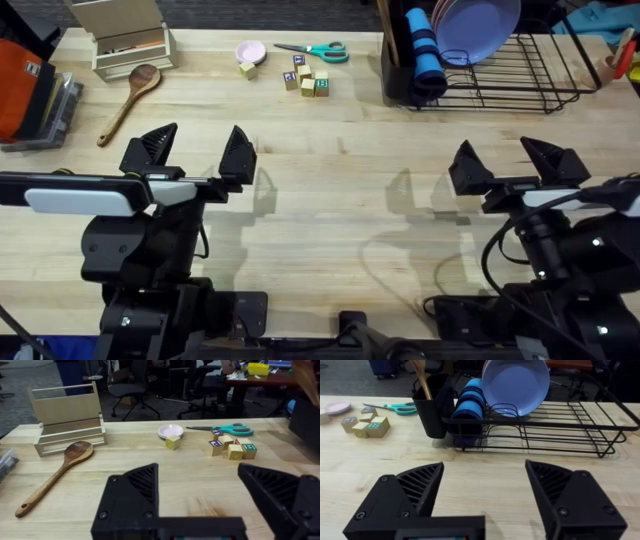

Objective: Pick up the spoon on the table one by one and put them onto the rack

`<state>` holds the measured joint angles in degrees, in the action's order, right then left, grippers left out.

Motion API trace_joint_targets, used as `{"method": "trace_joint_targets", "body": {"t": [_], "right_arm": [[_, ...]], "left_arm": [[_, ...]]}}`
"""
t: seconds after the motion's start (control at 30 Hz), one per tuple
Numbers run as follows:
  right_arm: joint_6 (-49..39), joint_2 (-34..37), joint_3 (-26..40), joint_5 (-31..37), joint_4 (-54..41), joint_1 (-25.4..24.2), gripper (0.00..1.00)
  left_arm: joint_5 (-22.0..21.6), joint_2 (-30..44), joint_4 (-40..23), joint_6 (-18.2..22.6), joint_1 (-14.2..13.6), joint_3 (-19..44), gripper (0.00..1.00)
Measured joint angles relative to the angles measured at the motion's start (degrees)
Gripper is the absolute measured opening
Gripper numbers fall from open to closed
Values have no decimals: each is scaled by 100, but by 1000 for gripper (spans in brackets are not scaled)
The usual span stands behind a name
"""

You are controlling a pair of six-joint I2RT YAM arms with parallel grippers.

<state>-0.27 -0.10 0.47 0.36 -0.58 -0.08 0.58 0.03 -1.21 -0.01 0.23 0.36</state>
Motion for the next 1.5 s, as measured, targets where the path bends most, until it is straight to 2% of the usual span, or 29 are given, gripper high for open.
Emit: {"method": "trace_joint_targets", "body": {"t": [0.73,0.9,1.0,1.17,1.3,1.5], "right_arm": [[-33,9,15,4,-125,0,992],[178,11,186,-3,-479,0,992],[320,85,464,-22,-1103,0,992],[373,610,1075,-20,-1870,0,992],[375,1268,1832,-20,-2004,0,992],[377,2687,3034,-20,-2085,0,992]], "left_arm": [[-119,0,-21,23,2,0,992],[-88,5,-478,-48,2,80,992],[-153,89,-963,-66,2,386,991],[-195,600,-1712,-87,2,1275,991],[-211,1335,-2455,-90,2,2113,991],[-205,2814,-3568,-90,2,3521,991]]}}
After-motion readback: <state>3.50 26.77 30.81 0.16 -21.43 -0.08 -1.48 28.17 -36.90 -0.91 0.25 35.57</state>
